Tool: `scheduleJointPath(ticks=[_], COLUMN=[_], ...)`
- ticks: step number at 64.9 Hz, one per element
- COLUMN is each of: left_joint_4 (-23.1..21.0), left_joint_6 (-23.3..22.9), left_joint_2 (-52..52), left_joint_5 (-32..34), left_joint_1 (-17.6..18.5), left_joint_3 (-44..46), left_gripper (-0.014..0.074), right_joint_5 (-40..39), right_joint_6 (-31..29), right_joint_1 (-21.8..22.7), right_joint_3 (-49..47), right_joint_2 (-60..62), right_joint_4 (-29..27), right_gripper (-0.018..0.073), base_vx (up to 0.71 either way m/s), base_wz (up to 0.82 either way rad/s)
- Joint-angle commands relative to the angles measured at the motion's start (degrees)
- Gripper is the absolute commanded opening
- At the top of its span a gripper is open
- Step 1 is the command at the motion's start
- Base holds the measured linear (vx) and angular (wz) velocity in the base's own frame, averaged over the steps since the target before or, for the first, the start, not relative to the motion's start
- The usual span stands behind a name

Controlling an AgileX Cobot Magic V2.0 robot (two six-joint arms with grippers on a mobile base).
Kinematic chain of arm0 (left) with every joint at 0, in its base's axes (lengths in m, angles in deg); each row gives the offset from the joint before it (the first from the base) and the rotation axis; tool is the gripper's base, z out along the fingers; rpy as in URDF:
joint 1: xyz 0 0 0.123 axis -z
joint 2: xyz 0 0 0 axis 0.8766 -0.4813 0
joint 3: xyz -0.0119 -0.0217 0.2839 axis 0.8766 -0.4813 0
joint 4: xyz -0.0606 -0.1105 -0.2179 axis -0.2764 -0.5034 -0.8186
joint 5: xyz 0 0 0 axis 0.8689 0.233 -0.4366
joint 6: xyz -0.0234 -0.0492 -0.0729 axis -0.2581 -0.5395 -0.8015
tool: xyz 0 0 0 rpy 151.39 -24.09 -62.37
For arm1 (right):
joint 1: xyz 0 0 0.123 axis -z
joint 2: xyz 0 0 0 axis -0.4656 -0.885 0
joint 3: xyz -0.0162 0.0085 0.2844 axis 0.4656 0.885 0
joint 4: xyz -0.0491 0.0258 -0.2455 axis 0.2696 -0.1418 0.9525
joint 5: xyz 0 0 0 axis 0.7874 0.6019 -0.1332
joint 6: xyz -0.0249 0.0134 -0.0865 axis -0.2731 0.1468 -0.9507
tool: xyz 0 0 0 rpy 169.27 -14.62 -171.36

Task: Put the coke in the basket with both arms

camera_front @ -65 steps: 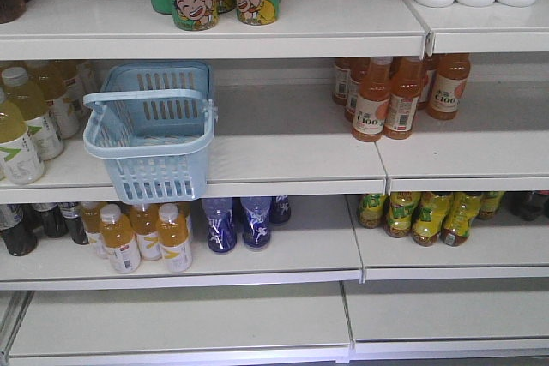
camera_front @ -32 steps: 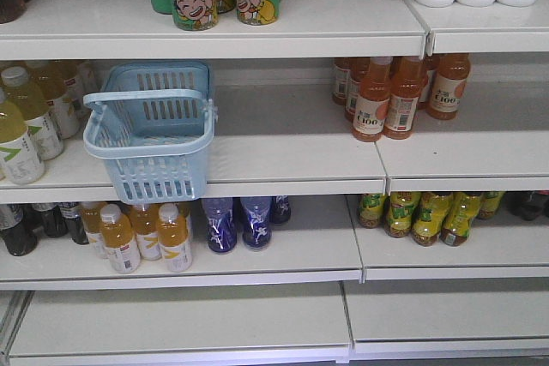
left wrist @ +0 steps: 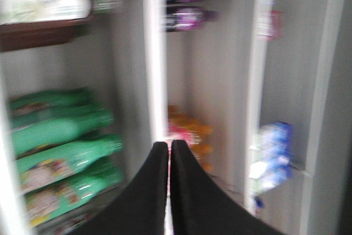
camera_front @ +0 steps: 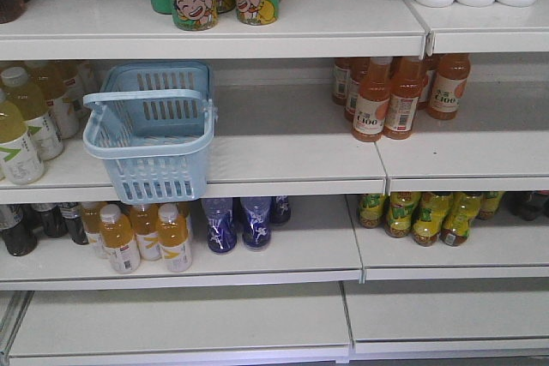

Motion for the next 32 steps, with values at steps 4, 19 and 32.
scheduleJointPath(ticks=[4,19,32], left_joint_4=[10.9,20.7,32.1], left_joint_6=[-1.0,-9.4,-22.2], left_joint_2=[-2.5,-12.0,-23.0], left_joint_5=[3.7,3.5,4.8], left_joint_1=[0.4,0.4,0.4], left_joint_3=[10.0,18.1,18.4], left_gripper=[-0.0006,0.0078,0.0356], right_joint_5=[-4.2,-4.2,-4.2], right_joint_6=[-0.5,-0.5,-0.5], right_joint_1=[0.4,0.4,0.4], right_joint_3=[0.8,0.8,0.8], right_joint_2=[0.6,0.6,0.6], right_joint_4=[0.4,0.4,0.4], right_gripper=[-0.0009,-0.0009,-0.0009], base_vx=[0.00,0.00,0.00], base_wz=[0.00,0.00,0.00])
